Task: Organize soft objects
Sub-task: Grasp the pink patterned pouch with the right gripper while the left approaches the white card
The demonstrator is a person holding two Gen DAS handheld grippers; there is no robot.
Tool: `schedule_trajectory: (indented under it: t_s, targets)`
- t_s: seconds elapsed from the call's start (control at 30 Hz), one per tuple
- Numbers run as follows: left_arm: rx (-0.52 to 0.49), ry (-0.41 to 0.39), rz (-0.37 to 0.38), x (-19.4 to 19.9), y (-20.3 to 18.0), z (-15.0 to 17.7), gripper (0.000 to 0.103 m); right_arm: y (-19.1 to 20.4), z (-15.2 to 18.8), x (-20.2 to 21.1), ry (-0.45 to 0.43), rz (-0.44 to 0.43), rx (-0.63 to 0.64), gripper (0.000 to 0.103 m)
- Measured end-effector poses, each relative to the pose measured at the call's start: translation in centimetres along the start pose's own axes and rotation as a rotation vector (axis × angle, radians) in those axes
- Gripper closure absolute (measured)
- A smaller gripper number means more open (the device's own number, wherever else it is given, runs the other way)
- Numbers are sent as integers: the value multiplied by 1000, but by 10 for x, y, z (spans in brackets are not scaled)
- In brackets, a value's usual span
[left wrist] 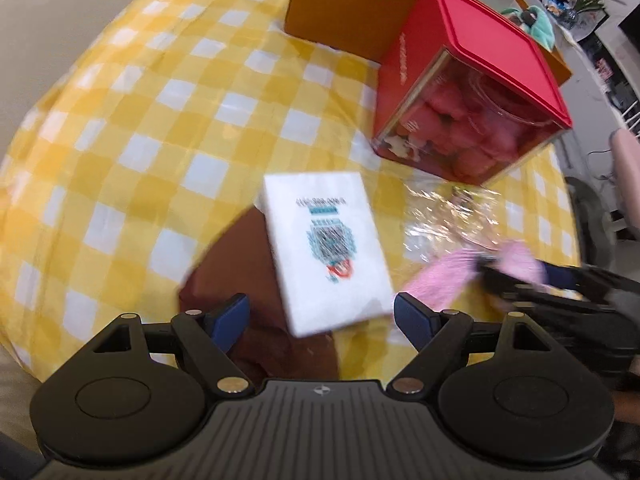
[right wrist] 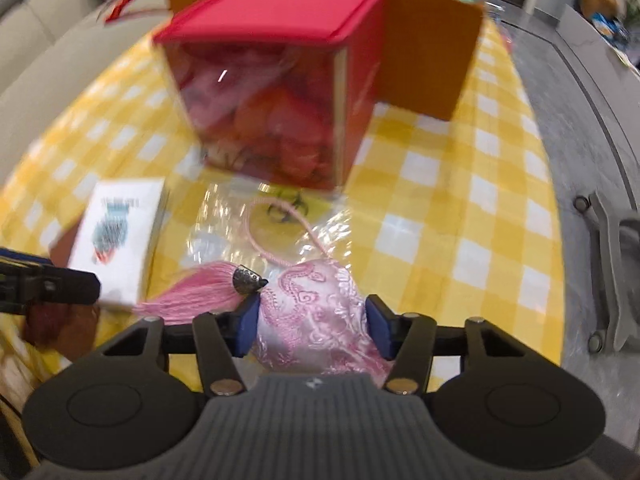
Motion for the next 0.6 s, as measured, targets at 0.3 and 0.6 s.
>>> schedule_trajectory:
  t_s: [0.3,0.6]
  targets:
    - [20,8,-141,-28,-15,-30,7,-25,-10,53,-160,-54,-134,47]
    - [-91,-70,-219,-39,-40,-38,2,-15,-13,60,-171,-102,-108,47]
Point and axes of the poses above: each gripper's, at about its wrist camera, not at the fingertips, and x roughly against the way its jaws point, y to its left, z to its underside, the point moved 7 cm from there along -x, roughly the way its jaws point, and after that the axes turned 12 degrees about -z, right-handed, at the moved point
